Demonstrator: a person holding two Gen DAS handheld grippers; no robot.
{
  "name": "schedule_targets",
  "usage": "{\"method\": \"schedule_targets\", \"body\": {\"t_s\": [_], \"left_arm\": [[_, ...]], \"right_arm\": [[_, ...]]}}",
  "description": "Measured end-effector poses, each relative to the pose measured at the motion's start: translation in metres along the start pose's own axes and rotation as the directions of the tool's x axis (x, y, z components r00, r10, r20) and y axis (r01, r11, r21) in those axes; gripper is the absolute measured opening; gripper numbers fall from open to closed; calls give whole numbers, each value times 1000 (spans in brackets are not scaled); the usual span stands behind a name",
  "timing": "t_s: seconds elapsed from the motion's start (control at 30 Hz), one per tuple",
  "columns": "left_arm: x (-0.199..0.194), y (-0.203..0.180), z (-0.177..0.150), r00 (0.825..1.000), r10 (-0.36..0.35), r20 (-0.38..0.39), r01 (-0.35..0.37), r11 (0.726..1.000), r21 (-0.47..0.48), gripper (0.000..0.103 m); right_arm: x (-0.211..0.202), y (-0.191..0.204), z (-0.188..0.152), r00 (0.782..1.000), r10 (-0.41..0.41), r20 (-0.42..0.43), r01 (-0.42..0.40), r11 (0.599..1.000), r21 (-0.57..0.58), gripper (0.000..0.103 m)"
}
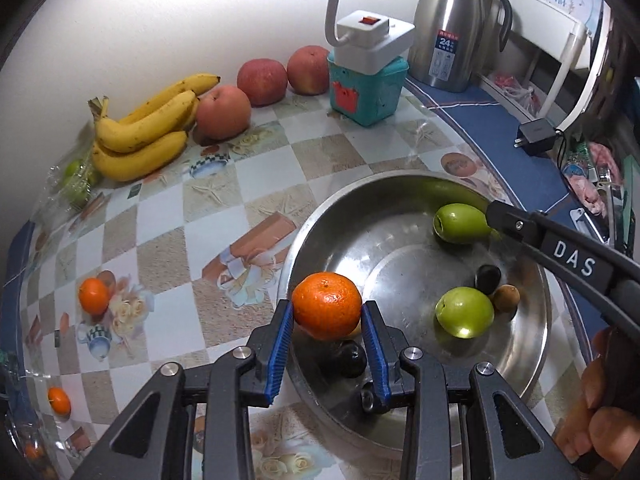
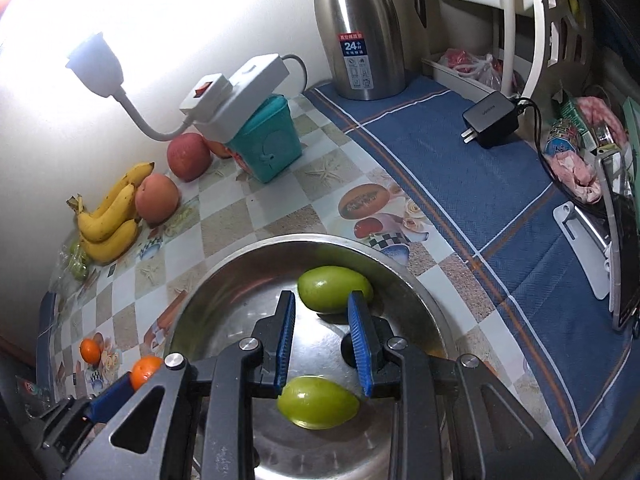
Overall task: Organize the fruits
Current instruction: 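Carry the plum and orange over the basin with both grippers, then open the right gripper to drop the plum while the left gripper releases the orange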
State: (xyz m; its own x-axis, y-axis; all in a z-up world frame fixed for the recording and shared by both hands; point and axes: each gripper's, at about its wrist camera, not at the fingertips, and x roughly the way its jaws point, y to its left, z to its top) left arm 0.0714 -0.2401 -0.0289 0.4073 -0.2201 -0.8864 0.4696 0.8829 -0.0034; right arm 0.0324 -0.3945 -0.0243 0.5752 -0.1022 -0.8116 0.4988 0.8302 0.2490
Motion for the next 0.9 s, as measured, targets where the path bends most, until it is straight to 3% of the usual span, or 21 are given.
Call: {"method": "schedule_targets", "body": {"t_s": [0.2,0.9], "left_arm": [[10,1,2,1000,-10,-4,10,1000,-19,38],[25,-30,5,1000,-14,-14,15,998,63,40]], "right_arm": [[7,-8,-2,1000,-3,-21,3,1000,12,28],[12,-20,-3,999,-4,-45,6,999,37,28]]}}
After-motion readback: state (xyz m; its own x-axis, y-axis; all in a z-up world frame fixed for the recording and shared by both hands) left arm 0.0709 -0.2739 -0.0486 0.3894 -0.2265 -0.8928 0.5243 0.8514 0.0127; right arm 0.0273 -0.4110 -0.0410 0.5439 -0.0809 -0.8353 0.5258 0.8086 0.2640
